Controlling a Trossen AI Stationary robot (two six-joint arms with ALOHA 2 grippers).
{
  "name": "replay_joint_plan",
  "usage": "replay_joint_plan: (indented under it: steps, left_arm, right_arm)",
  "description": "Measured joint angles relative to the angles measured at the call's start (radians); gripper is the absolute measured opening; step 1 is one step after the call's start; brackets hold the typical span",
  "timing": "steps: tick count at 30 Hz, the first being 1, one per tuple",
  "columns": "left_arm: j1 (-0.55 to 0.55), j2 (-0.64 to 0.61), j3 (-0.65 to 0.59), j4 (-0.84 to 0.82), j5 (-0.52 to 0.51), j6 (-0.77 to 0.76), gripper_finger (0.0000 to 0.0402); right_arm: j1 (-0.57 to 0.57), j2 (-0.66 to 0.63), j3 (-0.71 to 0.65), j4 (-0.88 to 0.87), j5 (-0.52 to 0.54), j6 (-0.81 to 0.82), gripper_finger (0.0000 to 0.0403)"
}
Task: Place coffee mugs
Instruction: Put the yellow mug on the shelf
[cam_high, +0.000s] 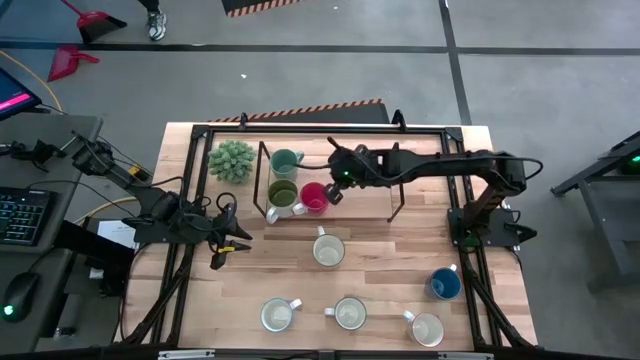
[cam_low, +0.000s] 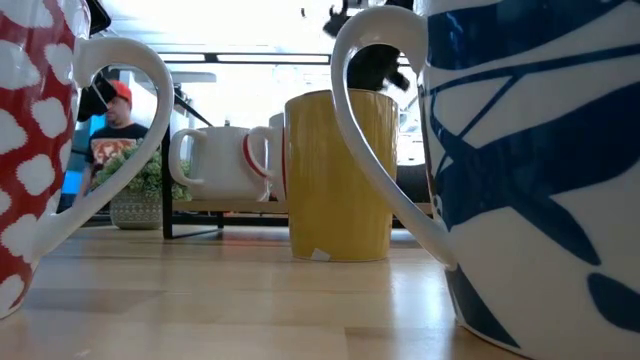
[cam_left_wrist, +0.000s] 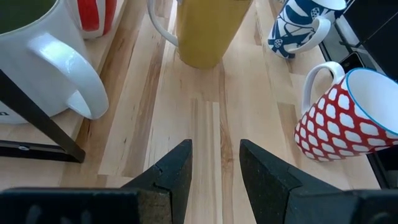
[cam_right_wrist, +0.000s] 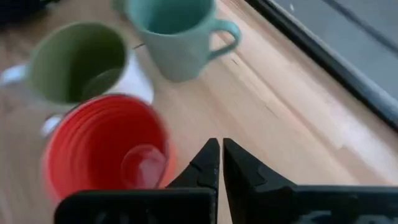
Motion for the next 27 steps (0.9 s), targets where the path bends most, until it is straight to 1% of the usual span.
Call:
replay_joint_plan:
  steps: [1, 4, 6, 8, 12, 15, 19, 23, 25, 27]
  left_arm:
    - [0.0, 0.0, 0.0, 0.0, 0.0, 0.0, 0.0121]
    - [0.0, 0.0, 0.0, -0.002, 0.0, 0.0, 0.0121]
    - [0.0, 0.0, 0.0, -0.002, 0.0, 0.0, 0.0121]
    - [0.0, 0.0, 0.0, 0.005, -0.001, 0.0, 0.0121]
    - [0.0, 0.0, 0.0, 0.013, -0.003, 0.0, 0.0121]
    - [0.0, 0.0, 0.0, 0.014, -0.003, 0.0, 0.0121]
    - [0.0, 0.0, 0.0, 0.049, -0.012, 0.0, 0.0121]
    - [0.0, 0.0, 0.0, 0.097, -0.062, -0.001, 0.0121]
    - [0.0, 0.0, 0.0, 0.117, -0.074, -0.002, 0.0121]
    - [0.0, 0.0, 0.0, 0.125, -0.077, -0.002, 0.0121]
  right_arm:
    - [0.005, -0.012, 0.014, -0.024, -0.015, -0.044, 0.0]
    - [0.018, -0.06, 0.051, -0.12, -0.125, -0.138, 0.0]
    - [0.029, -0.1, 0.066, -0.182, -0.182, -0.151, 0.0]
    - [0.044, -0.146, 0.067, -0.258, -0.207, -0.142, 0.0]
    - [0.086, -0.23, 0.067, -0.404, -0.212, -0.106, 0.0]
    - [0.13, -0.28, 0.066, -0.445, -0.202, -0.106, 0.0]
    - [0.191, -0.328, 0.066, -0.445, -0.193, -0.127, 0.0]
    - [0.255, -0.368, 0.059, -0.438, -0.182, -0.099, 0.0]
    - [0.295, -0.402, 0.019, -0.408, -0.161, -0.1, 0.0]
    - [0.333, -0.449, -0.054, -0.375, -0.129, -0.082, 0.0]
